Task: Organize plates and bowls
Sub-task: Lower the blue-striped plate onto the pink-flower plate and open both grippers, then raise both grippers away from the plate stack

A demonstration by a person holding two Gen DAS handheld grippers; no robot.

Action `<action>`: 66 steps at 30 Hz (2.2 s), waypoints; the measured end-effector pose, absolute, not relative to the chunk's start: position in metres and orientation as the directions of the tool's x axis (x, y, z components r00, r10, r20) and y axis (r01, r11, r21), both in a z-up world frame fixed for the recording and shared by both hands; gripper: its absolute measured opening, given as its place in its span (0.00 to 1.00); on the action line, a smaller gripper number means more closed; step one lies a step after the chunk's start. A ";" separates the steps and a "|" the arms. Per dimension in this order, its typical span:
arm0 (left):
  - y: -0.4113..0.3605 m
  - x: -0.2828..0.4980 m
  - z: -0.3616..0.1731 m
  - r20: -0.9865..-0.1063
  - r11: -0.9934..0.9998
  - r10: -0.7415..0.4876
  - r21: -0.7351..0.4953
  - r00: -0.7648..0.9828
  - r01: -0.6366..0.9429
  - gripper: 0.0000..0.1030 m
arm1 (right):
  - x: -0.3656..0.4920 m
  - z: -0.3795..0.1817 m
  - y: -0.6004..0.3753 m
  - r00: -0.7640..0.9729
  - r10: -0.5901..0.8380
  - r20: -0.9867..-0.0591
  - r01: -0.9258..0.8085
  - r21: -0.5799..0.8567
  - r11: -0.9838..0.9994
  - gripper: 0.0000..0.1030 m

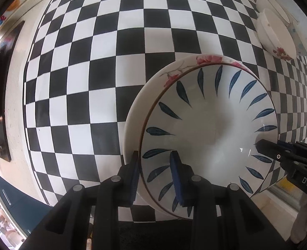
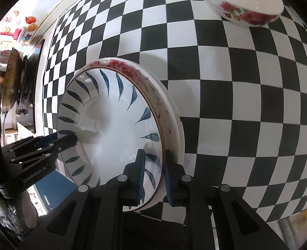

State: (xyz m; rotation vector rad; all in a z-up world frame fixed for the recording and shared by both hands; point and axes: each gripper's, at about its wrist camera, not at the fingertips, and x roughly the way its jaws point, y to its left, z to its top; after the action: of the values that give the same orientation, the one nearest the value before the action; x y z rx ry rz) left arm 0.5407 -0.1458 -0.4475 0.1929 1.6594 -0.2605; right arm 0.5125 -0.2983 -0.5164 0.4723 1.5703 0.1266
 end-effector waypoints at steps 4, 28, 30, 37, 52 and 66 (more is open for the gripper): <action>-0.139 0.545 -0.452 -0.993 0.961 -0.036 -0.065 -0.114 0.267 0.25 | 0.512 -0.517 -0.302 0.011 0.384 -0.923 0.237 0.375 0.896 0.23; -0.120 0.542 -0.417 -0.998 0.965 -0.065 -0.058 0.019 0.255 0.81 | 0.504 -0.463 -0.272 0.079 0.201 -0.976 0.168 0.212 0.963 0.87; -0.121 0.539 -0.410 -0.997 0.965 -0.067 -0.057 0.033 0.256 0.81 | 0.500 -0.454 -0.274 0.095 0.182 -0.979 0.172 0.196 0.966 0.88; -0.123 0.512 -0.346 -0.988 0.970 -0.065 -0.030 0.137 0.243 0.81 | 0.474 -0.385 -0.274 0.198 0.146 -0.969 0.174 0.181 0.968 0.88; -0.122 0.452 -0.234 -0.961 0.973 -0.084 -0.023 0.262 0.228 0.81 | 0.404 -0.249 -0.269 0.396 0.092 -0.914 0.137 0.158 0.978 0.88; -0.137 0.441 -0.219 -0.943 0.986 -0.091 -0.039 0.321 0.164 0.81 | 0.389 -0.250 -0.305 0.431 0.169 -0.887 0.136 0.249 0.959 0.88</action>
State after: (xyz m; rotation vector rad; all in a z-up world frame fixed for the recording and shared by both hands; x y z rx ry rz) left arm 0.4406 -0.1375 -0.2190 0.0677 1.2327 -0.1678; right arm 0.3894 -0.3055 -0.2503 0.3031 1.1305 0.0210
